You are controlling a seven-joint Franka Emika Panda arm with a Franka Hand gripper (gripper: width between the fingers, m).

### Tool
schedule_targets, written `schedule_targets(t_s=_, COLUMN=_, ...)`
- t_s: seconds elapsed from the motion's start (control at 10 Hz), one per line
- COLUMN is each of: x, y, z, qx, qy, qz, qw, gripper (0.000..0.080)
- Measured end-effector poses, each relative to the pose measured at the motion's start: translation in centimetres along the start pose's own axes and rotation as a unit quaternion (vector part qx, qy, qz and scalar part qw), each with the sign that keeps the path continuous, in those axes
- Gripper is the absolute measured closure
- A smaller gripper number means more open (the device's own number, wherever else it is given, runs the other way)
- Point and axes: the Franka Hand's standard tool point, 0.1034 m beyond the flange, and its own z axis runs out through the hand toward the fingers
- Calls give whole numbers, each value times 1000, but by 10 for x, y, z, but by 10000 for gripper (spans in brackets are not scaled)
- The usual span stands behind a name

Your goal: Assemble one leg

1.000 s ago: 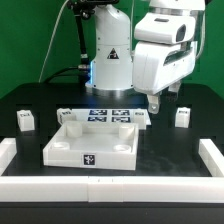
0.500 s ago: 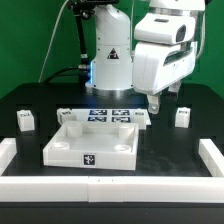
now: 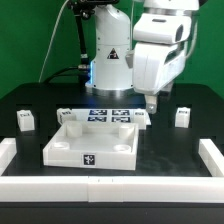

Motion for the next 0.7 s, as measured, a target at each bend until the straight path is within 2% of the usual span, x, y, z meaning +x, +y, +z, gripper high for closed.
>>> schedule_targets(t_s=0.2, x=-31, y=-6, z=14, qx=8, qy=0, qz=-41, qw=999, gripper=150)
schedule_targets(t_s=0.4, x=-63, y=-8, z=28, qx=-5, qy=12, qz=-56, qw=998, gripper=150)
schedule_targets(t_s=0.7, x=-59, y=-8, z=26, qx=-3, qy=11, qz=-47, qw=999, gripper=150)
